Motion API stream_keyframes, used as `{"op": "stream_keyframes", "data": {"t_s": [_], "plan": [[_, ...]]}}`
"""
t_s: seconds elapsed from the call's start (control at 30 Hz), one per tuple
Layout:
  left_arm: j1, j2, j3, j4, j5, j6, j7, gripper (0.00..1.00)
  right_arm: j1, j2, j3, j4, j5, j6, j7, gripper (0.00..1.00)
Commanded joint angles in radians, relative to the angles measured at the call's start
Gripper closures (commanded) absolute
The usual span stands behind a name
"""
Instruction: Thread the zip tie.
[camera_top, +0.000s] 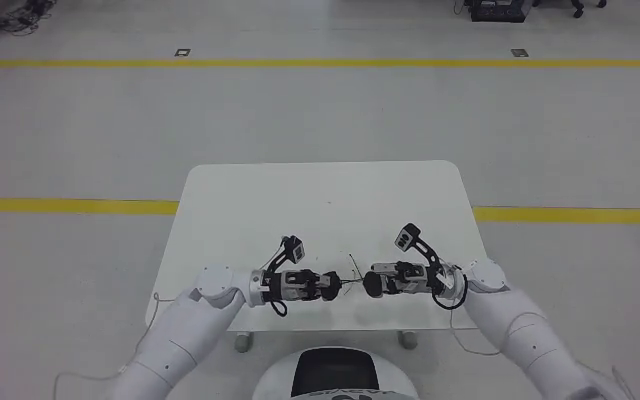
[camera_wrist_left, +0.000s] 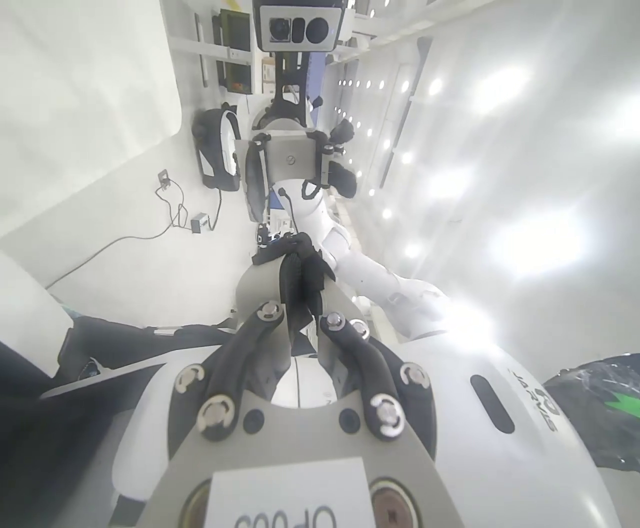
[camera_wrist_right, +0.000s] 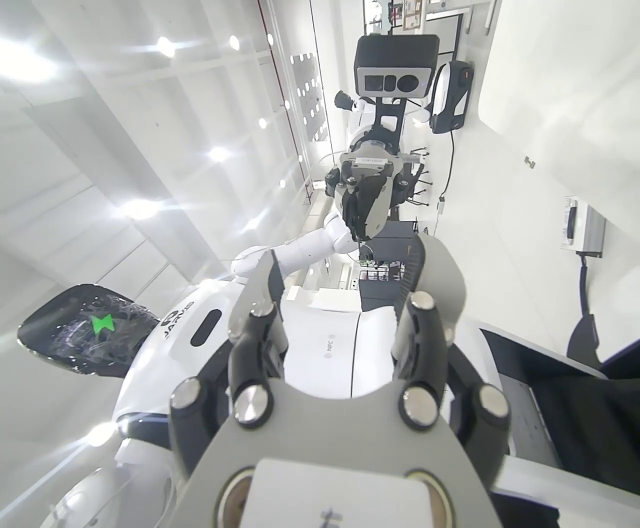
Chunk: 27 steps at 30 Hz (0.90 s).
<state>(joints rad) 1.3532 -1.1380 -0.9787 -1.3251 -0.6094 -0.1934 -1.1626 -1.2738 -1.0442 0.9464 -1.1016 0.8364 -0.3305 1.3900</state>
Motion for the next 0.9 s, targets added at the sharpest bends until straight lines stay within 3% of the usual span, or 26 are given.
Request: {"op": "stream_keyframes", "data": {"t_s": [0.0,0.4,0.87], "plan": [[-0.002,0.001,0.003,0.002,-0.007,0.000,-0.001,1.00,0.012,0.008,-0.026,0.008,0.015,-0.009,0.000,0.69],[-0.015,0.005,0.025,0.013,-0.024,-0.002,-0.006,1.00,0.066,0.034,-0.120,0.042,0.095,-0.010,0.000,0.80],[-0.020,0.012,0.042,0.013,-0.031,-0.009,0.002,1.00,0.108,0.027,-0.187,0.077,0.118,-0.010,0.000,0.87]]}}
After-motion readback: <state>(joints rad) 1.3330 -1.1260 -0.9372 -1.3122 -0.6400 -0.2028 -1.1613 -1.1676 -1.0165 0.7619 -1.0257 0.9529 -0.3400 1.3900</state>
